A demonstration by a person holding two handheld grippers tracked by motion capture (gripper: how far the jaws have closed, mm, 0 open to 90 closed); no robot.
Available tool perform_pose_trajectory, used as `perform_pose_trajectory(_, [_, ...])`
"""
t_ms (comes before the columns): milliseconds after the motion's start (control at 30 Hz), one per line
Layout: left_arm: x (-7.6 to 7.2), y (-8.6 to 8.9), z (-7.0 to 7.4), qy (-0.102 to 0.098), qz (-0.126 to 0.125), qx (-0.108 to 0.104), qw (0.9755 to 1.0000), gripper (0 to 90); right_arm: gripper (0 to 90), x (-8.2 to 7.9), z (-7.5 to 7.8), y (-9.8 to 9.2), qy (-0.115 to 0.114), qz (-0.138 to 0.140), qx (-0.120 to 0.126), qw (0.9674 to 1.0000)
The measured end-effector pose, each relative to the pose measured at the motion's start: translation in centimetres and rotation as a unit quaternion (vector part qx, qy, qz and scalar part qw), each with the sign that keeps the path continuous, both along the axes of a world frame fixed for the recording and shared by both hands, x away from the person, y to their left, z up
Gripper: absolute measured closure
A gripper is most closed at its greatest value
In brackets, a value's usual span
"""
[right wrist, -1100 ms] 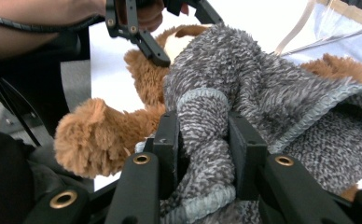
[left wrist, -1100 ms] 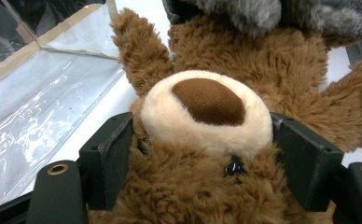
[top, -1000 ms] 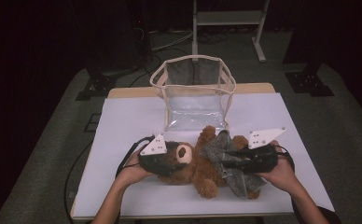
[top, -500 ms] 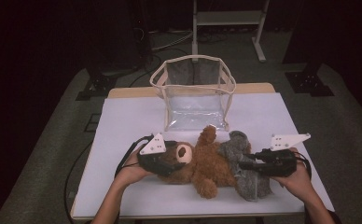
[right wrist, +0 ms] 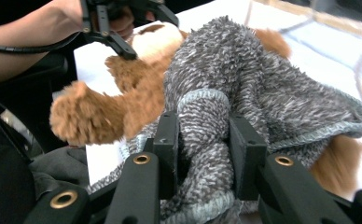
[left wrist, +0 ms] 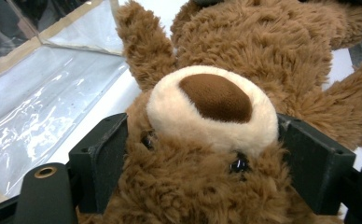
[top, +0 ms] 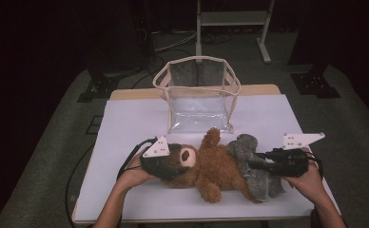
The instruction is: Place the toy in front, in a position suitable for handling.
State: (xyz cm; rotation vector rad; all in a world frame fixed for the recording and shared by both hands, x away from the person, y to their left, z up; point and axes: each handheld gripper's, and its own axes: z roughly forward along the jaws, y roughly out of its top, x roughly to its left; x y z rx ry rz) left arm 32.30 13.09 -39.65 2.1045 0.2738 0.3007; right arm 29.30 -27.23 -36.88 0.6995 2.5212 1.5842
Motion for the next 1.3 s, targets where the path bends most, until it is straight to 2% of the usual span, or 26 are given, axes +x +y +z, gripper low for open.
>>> perform_pose_trajectory(133, [-0.2, -0.2, 0.0, -0.005, -0.005, 0.001, 1.0000, 20.4, 67.0, 0.7, 0.7, 3.2, -0.007, 0.037, -0.017, 0.9991])
perform_pose_trajectory(267, [-0.2, -0.1, 0.0, -0.009, -0.004, 0.001, 1.0000, 20.5, 67.0, 2.0, 0.7, 6.7, -0.009, 0.075, -0.031, 0.9967])
perform_pose_trajectory(367, [-0.2, 0.0, 0.0, -0.009, 0.001, 0.000, 1.0000, 20.3, 65.7, 3.2, 1.1, 7.9, -0.004, 0.081, -0.038, 0.9960])
perform_pose_trajectory(467, [-0.3, 0.1, 0.0, -0.009, -0.004, 0.003, 0.9999, 19.1, 60.5, 3.1, 1.0, 7.7, 0.003, 0.084, -0.043, 0.9955])
perform_pose_trajectory(533, [-0.4, 0.0, 0.0, -0.009, -0.010, 0.005, 0.9999, 17.4, 54.4, 2.4, 0.6, 6.9, 0.008, 0.088, -0.031, 0.9957])
perform_pose_trajectory(600, [-0.4, -0.1, 0.0, -0.011, -0.012, 0.008, 0.9998, 16.8, 48.5, 1.6, 0.5, 5.7, 0.008, 0.078, -0.018, 0.9968])
perform_pose_trajectory(667, [-0.4, -0.2, 0.0, -0.013, -0.011, 0.009, 0.9998, 16.8, 42.5, 1.2, 0.8, 4.8, -0.004, 0.059, -0.005, 0.9982])
perform_pose_trajectory(767, [-0.4, -0.4, 0.0, -0.013, -0.012, 0.011, 0.9998, 16.8, 40.2, 1.2, 1.1, 4.9, -0.017, 0.046, 0.036, 0.9982])
perform_pose_trajectory(833, [-0.4, -0.4, 0.0, -0.011, -0.012, 0.010, 0.9998, 15.8, 40.2, 1.3, 1.0, 5.9, -0.035, 0.041, 0.025, 0.9982])
perform_pose_trajectory(900, [-0.3, -0.3, 0.0, -0.011, -0.015, 0.010, 0.9998, 15.8, 42.0, 1.5, 0.5, 7.0, -0.037, 0.043, 0.015, 0.9983])
perform_pose_trajectory(967, [-0.3, -0.3, -0.1, -0.008, -0.013, 0.009, 0.9998, 15.6, 51.7, 1.6, 0.0, 7.6, -0.028, 0.049, 0.004, 0.9984])
perform_pose_trajectory(1033, [-0.3, -0.3, -0.2, -0.004, -0.012, 0.008, 0.9999, 13.6, 65.3, 1.4, -0.1, 7.5, -0.015, 0.057, 0.000, 0.9983])
perform_pose_trajectory(1067, [-0.3, -0.3, -0.2, -0.004, -0.012, 0.008, 0.9999, 12.5, 67.9, 1.3, 0.0, 7.3, -0.015, 0.054, -0.005, 0.9984])
perform_pose_trajectory(1167, [-0.4, -0.5, -0.2, -0.002, -0.010, 0.011, 0.9999, 9.5, 69.8, 1.0, 0.3, 6.8, -0.012, 0.055, -0.012, 0.9983])
perform_pose_trajectory(1300, [-0.4, -0.4, -0.1, -0.005, -0.007, 0.014, 0.9999, 8.9, 70.2, 1.0, 0.8, 5.1, -0.012, 0.035, -0.014, 0.9992])
